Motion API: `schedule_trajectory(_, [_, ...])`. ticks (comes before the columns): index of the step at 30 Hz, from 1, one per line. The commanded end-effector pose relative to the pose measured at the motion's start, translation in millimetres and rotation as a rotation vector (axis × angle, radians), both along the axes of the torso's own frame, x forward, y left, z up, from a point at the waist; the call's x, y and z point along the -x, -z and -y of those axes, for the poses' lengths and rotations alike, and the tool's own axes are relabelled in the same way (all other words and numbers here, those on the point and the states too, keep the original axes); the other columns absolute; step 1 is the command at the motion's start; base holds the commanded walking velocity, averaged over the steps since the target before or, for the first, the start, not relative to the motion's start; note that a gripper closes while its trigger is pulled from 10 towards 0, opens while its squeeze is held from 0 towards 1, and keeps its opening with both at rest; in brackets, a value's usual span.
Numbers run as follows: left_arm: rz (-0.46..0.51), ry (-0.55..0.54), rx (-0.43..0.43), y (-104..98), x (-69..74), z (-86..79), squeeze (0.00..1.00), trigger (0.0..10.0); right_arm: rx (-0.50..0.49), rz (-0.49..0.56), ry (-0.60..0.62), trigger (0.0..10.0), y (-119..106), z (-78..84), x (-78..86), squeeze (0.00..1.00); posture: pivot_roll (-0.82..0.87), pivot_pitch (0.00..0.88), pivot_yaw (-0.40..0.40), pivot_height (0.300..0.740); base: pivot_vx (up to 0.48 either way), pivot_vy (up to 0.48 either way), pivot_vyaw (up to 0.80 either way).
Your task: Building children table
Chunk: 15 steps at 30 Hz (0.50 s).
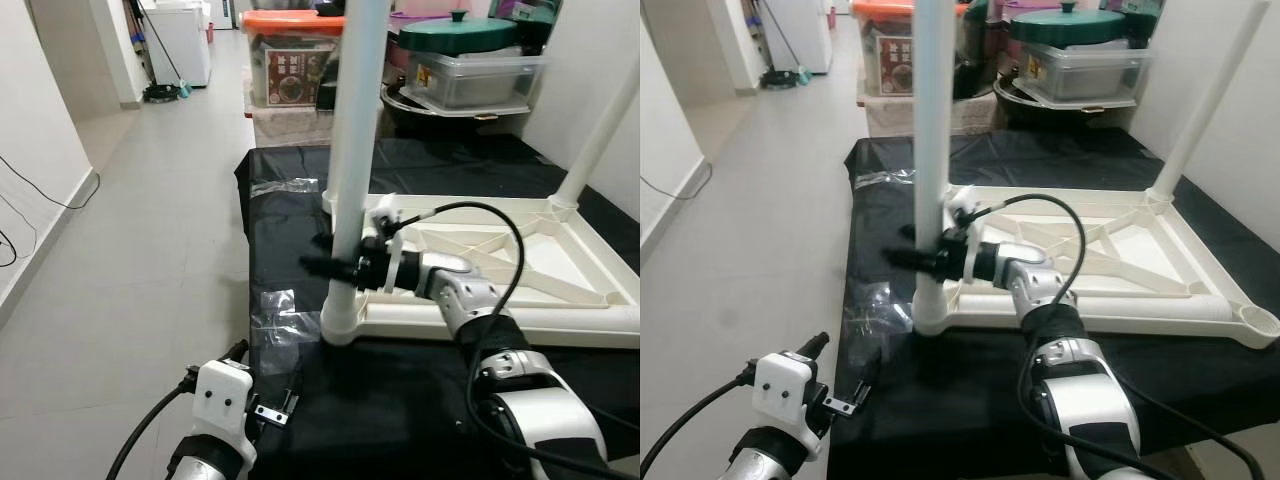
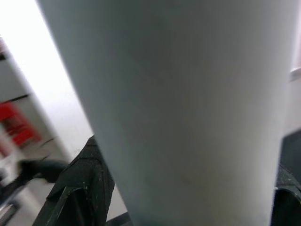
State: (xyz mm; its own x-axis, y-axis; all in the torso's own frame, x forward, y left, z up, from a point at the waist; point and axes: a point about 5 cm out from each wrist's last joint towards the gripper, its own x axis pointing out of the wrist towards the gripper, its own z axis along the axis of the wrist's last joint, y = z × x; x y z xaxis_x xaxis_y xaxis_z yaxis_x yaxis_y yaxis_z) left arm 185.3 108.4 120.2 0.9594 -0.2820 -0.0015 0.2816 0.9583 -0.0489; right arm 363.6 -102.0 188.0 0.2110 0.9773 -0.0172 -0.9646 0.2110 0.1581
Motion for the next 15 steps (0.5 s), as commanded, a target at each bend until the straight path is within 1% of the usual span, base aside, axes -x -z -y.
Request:
schedule_trajectory(1, [-0.012,-0.001,-0.013,4.3,0.4,0.7,0.0,10.0,0.0,0.004,-0.071,10.0,-3.8,-10.1,1.4,0.0,0.04,0.0,-0.022,0.74,0.0,0.0,0.0])
schedule_trajectory(2, [-0.012,-0.001,-0.013,4.3,0.4,0.7,0.0,10.0,0.0,0.004,-0.071,10.0,-3.8,-10.1,1.4,0.0,0.04,0.0,-0.022,0.74,0.0,0.0,0.0])
schedule_trajectory(3, [-0.013,0.0,-0.012,4.5,0.3,0.9,0.0,10.0,-0.012,0.01,-0.098,10.0,-8.8,-11.5,0.0,0.0,0.04,0.0,-0.022,0.74,0.0,0.0,0.0])
schedule_trajectory(4, [-0.014,0.002,-0.011,4.9,0.4,1.2,0.0,10.0,-0.016,0.025,-0.12,8.9,-12.7,-12.5,-0.8,0.0,0.04,0.0,-0.016,0.74,0.0,0.0,0.0])
schedule_trajectory(5, [-0.014,0.002,-0.011,4.9,0.4,1.2,0.0,10.0,-0.016,0.025,-0.12,8.9,-12.7,-12.5,-0.8,0.0,0.04,0.0,-0.016,0.74,0.0,0.0,0.0])
schedule_trajectory(6, [-0.014,0.004,-0.011,5.1,0.0,1.9,0.0,10.0,-0.029,0.024,-0.119,0.0,-15.3,-12.3,-2.1,0.0,0.02,0.0,-0.027,0.74,0.0,0.0,0.0])
schedule_trajectory(10, [-0.013,0.005,-0.011,5.1,-0.4,2.4,0.0,10.0,-0.036,0.03,-0.11,0.0,-16.1,-11.8,-2.8,0.0,0.02,0.0,-0.027,0.74,0.0,0.0,0.0])
schedule_trajectory(11, [-0.015,0.005,-0.009,5.8,-0.6,2.2,0.0,10.0,-0.053,0.04,-0.036,0.0,-14.8,-12.0,-5.8,0.0,-0.01,0.0,-0.011,0.74,0.0,0.0,0.0])
schedule_trajectory(13, [-0.015,0.005,-0.009,5.8,-0.6,2.2,0.0,10.0,-0.053,0.04,-0.036,0.0,-14.8,-12.0,-5.8,0.0,-0.01,0.0,-0.011,0.74,0.0,0.0,0.0])
schedule_trajectory(14, [-0.017,0.009,-0.011,6.4,-0.3,1.9,0.0,10.0,-0.068,0.058,0.078,0.0,-12.9,-12.3,-10.2,0.0,-0.01,0.0,-0.003,0.74,0.0,0.0,0.0])
schedule_trajectory(15, [-0.017,0.009,-0.011,6.4,-0.3,1.9,0.0,10.0,-0.068,0.058,0.078,0.0,-12.9,-12.3,-10.2,0.0,-0.01,0.0,-0.003,0.74,0.0,0.0,0.0])
